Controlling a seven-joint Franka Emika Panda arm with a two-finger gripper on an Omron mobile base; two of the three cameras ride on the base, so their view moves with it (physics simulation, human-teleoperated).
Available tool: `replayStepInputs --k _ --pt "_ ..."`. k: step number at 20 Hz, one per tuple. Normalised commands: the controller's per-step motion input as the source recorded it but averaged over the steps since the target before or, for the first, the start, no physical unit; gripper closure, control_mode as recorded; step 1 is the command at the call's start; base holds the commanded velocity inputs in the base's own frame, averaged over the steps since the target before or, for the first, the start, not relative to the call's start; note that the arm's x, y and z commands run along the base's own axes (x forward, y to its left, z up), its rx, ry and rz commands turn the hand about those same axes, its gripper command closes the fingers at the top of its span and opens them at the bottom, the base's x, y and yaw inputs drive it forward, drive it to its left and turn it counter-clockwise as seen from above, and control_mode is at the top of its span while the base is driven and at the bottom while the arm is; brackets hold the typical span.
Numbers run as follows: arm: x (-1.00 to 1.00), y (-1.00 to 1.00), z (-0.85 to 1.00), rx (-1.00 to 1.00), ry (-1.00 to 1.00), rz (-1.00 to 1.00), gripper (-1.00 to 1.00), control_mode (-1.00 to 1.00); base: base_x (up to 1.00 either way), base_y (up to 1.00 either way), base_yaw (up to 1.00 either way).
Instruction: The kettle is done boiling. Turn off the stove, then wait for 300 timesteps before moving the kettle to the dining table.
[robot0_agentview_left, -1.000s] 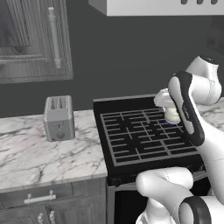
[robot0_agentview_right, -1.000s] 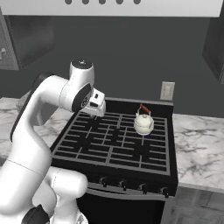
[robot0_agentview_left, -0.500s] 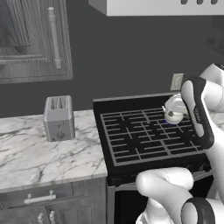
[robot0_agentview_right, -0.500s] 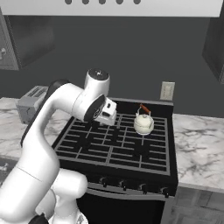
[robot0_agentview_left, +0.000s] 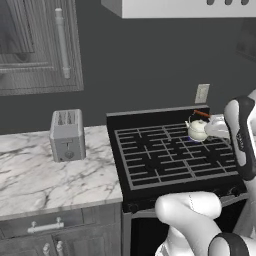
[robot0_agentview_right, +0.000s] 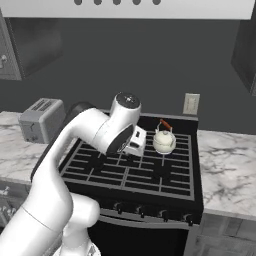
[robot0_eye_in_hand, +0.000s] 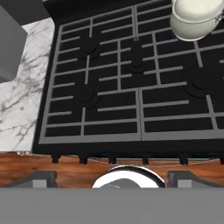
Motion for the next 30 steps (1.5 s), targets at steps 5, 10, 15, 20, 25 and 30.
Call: replayStepInputs --k 5,10,15,20,25,30 --pt "-0.36 -0.52 -0.31 0.00 -0.11 0.00 -1.00 -1.00 0.00 0.00 0.00" --pt "-0.19 -0.27 -0.32 0.00 -0.09 -0.01 -1.00 -1.00 0.00 0.00 0.00" --pt "-0.01 -0.06 -0.38 -0.01 -0.12 0.00 -1.00 -1.00 0.00 0.00 0.00" --pt "-0.02 -0.02 -0.33 -0.03 -0.15 0.00 -1.00 -1.00 0.00 0.00 0.00" --pt "-0.12 -0.02 -0.24 -0.04 -0.18 -0.01 -1.00 -1.00 0.00 0.00 0.00" --pt "-0.23 -0.06 -0.18 -0.03 -0.21 -0.01 -1.00 -1.00 0.00 0.00 0.00"
